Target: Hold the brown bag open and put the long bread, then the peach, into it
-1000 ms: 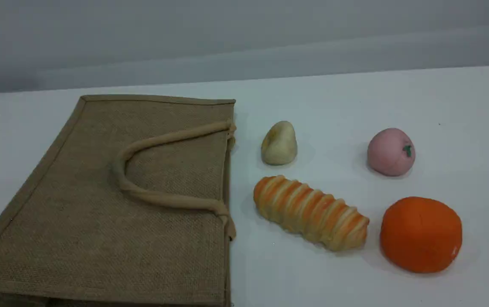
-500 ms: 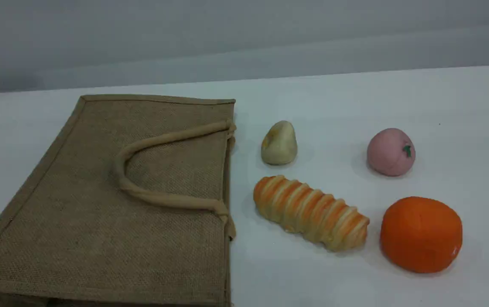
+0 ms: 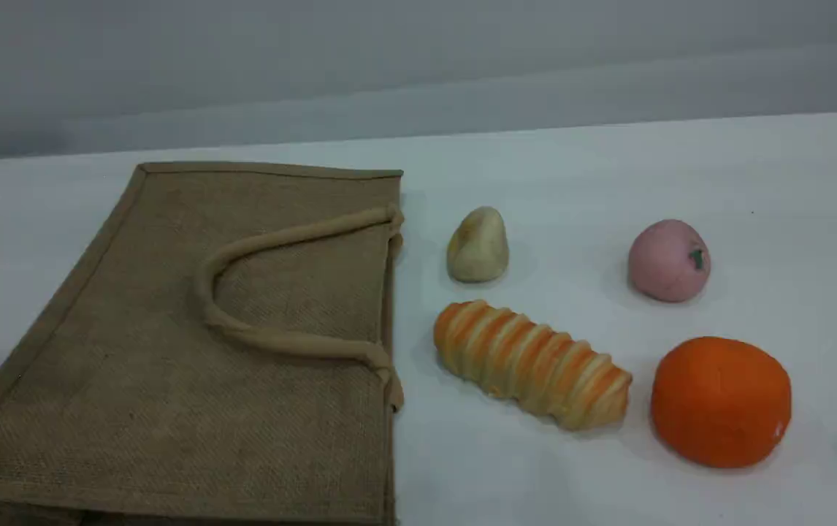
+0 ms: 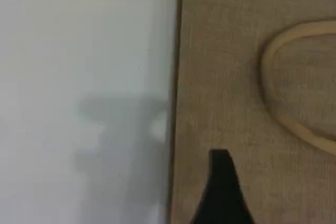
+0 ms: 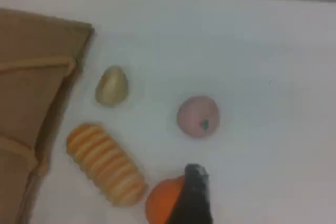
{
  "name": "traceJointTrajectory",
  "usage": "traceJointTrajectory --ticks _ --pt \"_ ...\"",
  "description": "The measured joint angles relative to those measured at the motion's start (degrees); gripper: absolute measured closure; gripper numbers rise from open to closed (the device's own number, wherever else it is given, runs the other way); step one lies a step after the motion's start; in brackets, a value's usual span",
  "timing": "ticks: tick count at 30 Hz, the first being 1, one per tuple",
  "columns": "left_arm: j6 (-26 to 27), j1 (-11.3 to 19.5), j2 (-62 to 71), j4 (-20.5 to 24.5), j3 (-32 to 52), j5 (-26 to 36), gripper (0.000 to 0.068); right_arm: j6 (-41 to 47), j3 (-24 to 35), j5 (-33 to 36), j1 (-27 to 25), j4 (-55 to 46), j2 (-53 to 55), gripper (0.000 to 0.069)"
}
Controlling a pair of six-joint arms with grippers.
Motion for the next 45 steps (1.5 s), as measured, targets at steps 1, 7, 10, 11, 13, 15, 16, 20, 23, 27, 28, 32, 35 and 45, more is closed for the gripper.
traceJointTrajectory --ticks 1,7,10,11,13,15,16,20,23,27,28,32,35,45 --pt "0.0 -0.16 1.0 -0.6 -0.44 -0.33 0.0216 0.0 0.0 -0.12 0.0 0.0 0.46 0.012" --pt "-0.06 -2.66 7.34 -0.83 -2.95 -2.13 0.0216 -0.04 0.0 -1.39 0.0 0.27 3.53 0.012" --pt "-1.87 -2.91 10.6 -0.8 -4.05 -3.19 0.0216 -0.04 0.0 -1.67 0.0 0.27 4.81 0.012" --pt "-2.54 -2.99 11.76 -0.8 -4.35 -3.19 0.0216 -0.04 0.0 -1.95 0.0 0.34 5.16 0.012" --pt "-2.83 -3.41 13.86 -0.8 -4.52 -3.47 0.0216 -0.04 0.0 -2.39 0.0 0.44 5.85 0.012" --pt "-2.83 -3.64 16.11 -0.92 -4.52 -4.84 0.0216 -0.04 0.0 -2.87 0.0 0.49 6.37 0.012" --pt "-2.83 -3.94 17.04 -0.82 -4.52 -5.82 0.0216 -0.04 0.0 -2.95 0.0 0.49 6.61 0.012" --pt "-2.83 -5.31 21.5 -1.03 -4.65 -7.7 0.0216 -0.12 0.0 -2.95 0.0 0.57 7.26 0.012" --pt "-2.83 -5.79 25.07 -1.51 -5.91 -7.84 0.0216 -0.17 0.0 -2.95 0.0 0.57 7.25 0.012" --pt "-2.83 -5.79 29.51 -2.54 -7.9 -7.86 0.0216 -0.17 0.0 -2.9 0.0 0.57 7.25 0.012" --pt "-2.83 -6.07 30.62 -2.47 -8.43 -7.91 0.0216 -0.17 0.0 -2.9 0.0 0.57 7.25 0.012" --pt "-2.83 -7.14 34.37 -2.72 -10.48 -8.0 0.0216 -0.17 0.0 -3.15 0.0 0.68 7.2 0.012" --pt "-2.83 -8.8 36.6 -2.72 -11.95 -7.95 0.0216 -0.17 0.0 -3.61 0.0 0.73 7.2 0.012" --pt "-3.26 -10.32 41.87 -2.07 -13.61 -7.44 0.0216 -0.23 0.0 -3.61 0.0 0.73 7.2 0.012"
